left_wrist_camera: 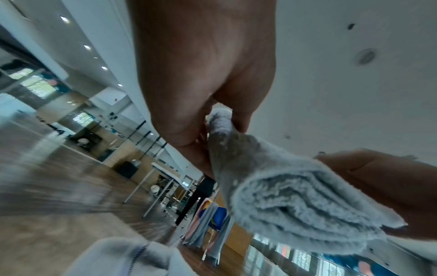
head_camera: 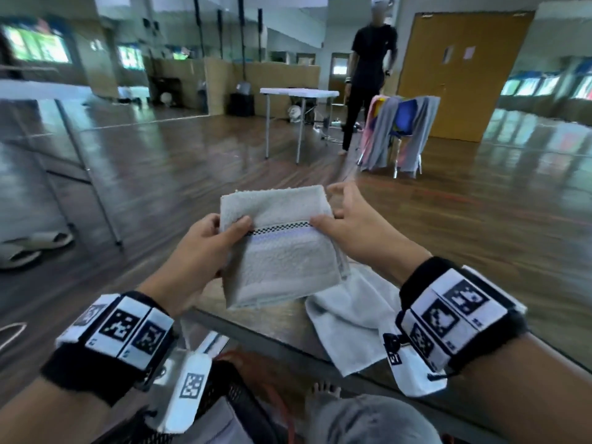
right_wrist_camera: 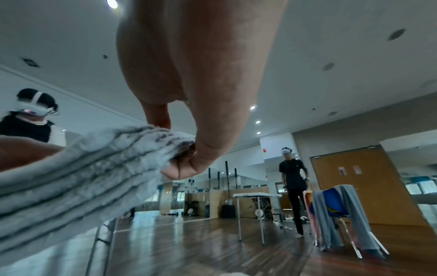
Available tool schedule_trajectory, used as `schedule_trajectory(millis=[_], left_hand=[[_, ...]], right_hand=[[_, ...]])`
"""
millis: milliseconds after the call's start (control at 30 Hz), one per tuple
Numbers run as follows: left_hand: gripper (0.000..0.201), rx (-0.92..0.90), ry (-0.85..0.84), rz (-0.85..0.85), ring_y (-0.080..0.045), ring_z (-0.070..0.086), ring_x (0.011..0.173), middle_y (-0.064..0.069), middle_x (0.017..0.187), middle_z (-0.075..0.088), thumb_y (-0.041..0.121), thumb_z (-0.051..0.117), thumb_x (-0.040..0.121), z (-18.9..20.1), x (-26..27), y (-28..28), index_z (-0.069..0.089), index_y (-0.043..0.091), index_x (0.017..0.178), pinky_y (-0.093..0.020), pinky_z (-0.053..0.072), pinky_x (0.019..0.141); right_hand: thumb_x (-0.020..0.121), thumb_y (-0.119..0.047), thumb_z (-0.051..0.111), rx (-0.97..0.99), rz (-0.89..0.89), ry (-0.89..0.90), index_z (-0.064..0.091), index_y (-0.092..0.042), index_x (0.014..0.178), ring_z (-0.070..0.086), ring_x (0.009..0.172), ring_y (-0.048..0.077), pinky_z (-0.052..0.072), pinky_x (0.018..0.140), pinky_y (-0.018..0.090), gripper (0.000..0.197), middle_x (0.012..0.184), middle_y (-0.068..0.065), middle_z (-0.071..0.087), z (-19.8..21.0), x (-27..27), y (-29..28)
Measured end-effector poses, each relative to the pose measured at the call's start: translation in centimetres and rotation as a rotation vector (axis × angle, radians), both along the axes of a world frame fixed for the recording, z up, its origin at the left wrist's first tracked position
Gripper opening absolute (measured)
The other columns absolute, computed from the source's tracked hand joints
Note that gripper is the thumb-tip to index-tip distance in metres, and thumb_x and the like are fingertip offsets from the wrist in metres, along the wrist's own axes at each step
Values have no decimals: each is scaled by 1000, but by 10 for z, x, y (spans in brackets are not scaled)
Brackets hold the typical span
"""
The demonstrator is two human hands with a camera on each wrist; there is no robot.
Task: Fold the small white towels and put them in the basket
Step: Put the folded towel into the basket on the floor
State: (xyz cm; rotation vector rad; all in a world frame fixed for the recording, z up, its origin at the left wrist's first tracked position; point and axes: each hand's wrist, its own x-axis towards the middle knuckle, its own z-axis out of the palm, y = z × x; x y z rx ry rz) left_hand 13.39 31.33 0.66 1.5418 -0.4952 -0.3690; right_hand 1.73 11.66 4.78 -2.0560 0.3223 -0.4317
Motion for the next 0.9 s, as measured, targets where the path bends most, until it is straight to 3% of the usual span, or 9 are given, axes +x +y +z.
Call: schedule_trajectory(millis=[133,200,367,433,567,667,733,800,900], left_hand=[[21,17,172,107,-21,59,67,-11,89,60,4,60,85,-46,20,51,55,12,104,-30,44,51],[36,23,227,144,-25,64,82,-10,101,65,3,61,75,-73,24,74,53,14,109,-35,48,62],[41,136,380,272,-29,68,100,-9,114,66,-1,62,84,-162,31,122,51,18,118,-50,57,84],[41,204,444,300,-27,65,98,-13,117,61,-3,60,86,-202,31,134,42,15,118,-46,58,77],[41,357,538,408,-18,55,64,-8,90,55,-2,58,86,-273,19,154,32,23,104,-29,43,47],[17,491,600,380,-15,52,51,1,57,57,1,60,85,-316,6,164,54,16,77,-22,38,46],[25,540,678,378,-17,51,59,-4,56,54,4,64,85,-342,-2,170,60,10,61,-26,38,58],[20,649,719,414,-19,54,74,-10,74,58,11,66,87,-362,-8,177,64,9,67,-29,44,67],[26,760,732,510,-16,58,73,-13,96,68,17,61,91,-382,-12,187,70,-4,103,-22,46,60]], right_hand=[[97,-20,53,-71,47,54,31,-21,126,65,88,25,53,74,40,37,106,10,64,-33,41,52],[97,-18,51,-68,73,110,28,-19,123,62,94,26,50,81,43,34,109,10,60,-59,59,75],[96,-22,50,-42,150,305,22,-27,114,53,76,17,43,65,34,33,88,1,50,-141,86,121],[96,-15,51,7,202,359,25,-21,111,52,80,13,40,67,31,31,91,-5,46,-176,91,136],[94,-9,54,29,212,503,26,-17,105,52,77,12,38,65,29,32,89,-6,47,-248,95,159],[95,-10,54,2,252,674,25,-15,111,54,94,25,38,79,30,34,104,8,53,-297,94,178],[96,-9,53,-15,284,746,25,-16,110,54,100,28,36,79,29,32,110,14,51,-325,90,192],[96,-6,52,-4,279,795,33,-16,106,57,107,30,37,78,29,24,111,14,55,-348,84,206],[96,-4,49,30,315,837,41,-20,107,57,100,27,41,79,30,21,101,3,53,-375,84,228]])
